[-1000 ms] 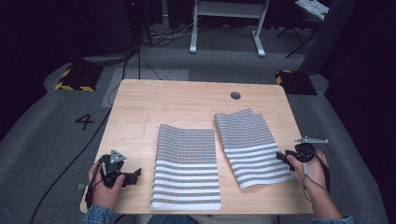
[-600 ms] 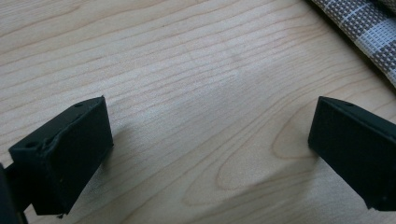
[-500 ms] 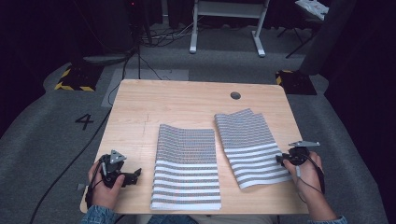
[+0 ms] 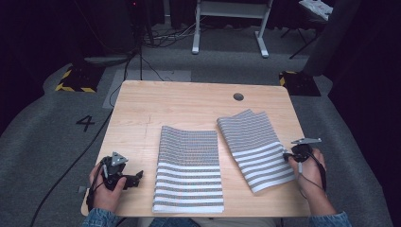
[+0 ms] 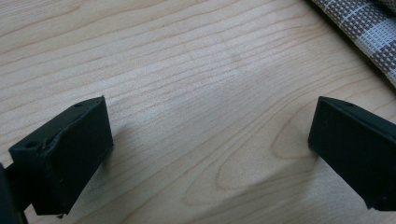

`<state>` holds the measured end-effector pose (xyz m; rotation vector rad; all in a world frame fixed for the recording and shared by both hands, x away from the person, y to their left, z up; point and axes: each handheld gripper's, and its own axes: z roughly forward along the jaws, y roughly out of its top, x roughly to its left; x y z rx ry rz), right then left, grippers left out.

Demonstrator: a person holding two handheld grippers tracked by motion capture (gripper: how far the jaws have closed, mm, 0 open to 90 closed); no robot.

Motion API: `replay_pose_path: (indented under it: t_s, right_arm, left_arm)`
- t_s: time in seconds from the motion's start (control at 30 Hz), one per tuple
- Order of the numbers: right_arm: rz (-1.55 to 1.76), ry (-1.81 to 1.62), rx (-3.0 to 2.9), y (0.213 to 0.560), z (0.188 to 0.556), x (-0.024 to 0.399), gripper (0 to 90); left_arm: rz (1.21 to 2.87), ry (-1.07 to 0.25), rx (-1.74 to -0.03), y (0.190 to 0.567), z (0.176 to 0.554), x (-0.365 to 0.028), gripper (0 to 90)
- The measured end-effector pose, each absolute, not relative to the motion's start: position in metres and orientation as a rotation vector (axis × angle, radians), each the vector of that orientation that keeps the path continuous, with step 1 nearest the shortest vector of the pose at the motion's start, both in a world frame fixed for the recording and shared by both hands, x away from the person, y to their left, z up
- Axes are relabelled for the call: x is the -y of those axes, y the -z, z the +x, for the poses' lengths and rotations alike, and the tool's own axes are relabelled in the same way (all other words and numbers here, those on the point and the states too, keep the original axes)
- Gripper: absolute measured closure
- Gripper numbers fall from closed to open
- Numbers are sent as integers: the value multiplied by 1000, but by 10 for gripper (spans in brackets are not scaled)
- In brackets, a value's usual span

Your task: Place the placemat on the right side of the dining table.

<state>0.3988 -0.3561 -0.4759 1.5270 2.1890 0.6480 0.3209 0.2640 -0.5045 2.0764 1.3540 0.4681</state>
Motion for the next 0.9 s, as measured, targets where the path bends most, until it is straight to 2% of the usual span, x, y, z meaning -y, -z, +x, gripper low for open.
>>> replay_pose_path:
  t_s: [0.17, 0.43, 0.7, 0.9]
  right_arm:
    - [1591, -656, -2130, 476, 407, 377, 894]
    - [1608, -656, -2081, 472, 400, 391, 894]
    - [1562, -697, -2040, 450, 387, 397, 894]
    - [1451, -785, -2031, 426, 372, 386, 893]
  left_arm:
    - [2077, -467, -1355, 504, 321, -264, 0]
    - [2078, -461, -1349, 505, 320, -264, 2]
    - [2077, -464, -1350, 505, 320, -264, 2]
    - [2077, -463, -1349, 505, 321, -264, 2]
